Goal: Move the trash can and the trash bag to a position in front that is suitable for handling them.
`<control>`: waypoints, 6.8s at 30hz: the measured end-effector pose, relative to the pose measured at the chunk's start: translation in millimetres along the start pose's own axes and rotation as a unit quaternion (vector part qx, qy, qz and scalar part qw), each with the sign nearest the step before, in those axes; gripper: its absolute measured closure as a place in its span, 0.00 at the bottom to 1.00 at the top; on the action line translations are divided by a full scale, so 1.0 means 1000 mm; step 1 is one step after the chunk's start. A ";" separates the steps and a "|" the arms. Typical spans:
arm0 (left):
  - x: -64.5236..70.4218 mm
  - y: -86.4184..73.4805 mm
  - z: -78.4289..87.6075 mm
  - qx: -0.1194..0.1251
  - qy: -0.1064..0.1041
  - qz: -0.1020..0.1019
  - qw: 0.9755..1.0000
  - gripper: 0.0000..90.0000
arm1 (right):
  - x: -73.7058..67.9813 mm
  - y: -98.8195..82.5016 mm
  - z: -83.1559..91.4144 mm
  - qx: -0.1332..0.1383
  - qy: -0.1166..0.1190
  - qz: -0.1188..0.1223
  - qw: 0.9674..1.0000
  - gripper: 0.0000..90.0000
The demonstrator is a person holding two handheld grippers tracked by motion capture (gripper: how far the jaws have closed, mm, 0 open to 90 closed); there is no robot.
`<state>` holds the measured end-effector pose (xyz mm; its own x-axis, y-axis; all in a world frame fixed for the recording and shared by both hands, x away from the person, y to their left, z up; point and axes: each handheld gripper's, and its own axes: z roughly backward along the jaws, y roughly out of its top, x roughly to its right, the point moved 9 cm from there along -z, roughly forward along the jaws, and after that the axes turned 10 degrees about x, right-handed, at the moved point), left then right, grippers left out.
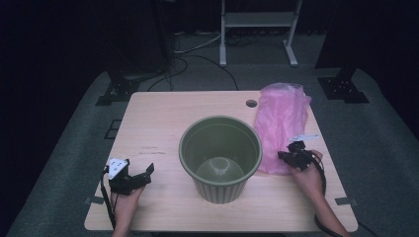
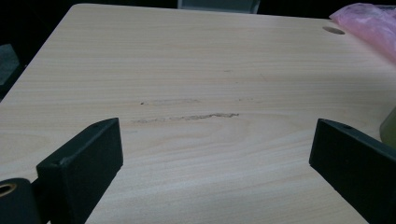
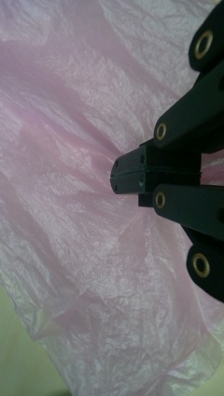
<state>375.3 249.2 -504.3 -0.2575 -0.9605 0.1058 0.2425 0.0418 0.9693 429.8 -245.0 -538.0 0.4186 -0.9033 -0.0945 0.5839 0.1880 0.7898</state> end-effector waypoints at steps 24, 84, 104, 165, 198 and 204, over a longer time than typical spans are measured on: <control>0.007 0.001 -0.001 0.001 -0.005 -0.009 1.000 0.02 | 0.002 -0.011 0.071 -0.038 0.049 -0.009 0.998 0.41; -0.001 0.000 0.002 0.004 0.001 0.002 1.000 0.02 | -0.009 0.094 0.182 0.075 0.136 0.088 0.984 1.00; 0.007 0.009 0.004 0.019 -0.032 0.025 0.999 0.03 | -0.112 0.209 0.226 0.148 0.216 0.195 0.945 1.00; 0.093 0.194 0.025 0.104 -0.443 -0.032 0.890 0.06 | -0.328 0.258 0.111 0.140 0.399 0.300 0.855 1.00; 0.128 0.200 0.015 0.099 -0.476 -0.066 0.871 0.06 | -0.243 0.213 0.122 0.095 0.373 0.248 0.889 0.63; 0.130 0.199 0.015 0.095 -0.476 -0.069 0.871 0.06 | -0.230 0.174 0.116 0.024 0.386 0.260 0.885 0.67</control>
<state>376.4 136.5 -294.5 -0.9536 -0.2992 0.0343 0.0119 0.0763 0.9970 354.3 -49.0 -308.3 0.9832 -0.1639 -0.0810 0.1497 0.4676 0.8711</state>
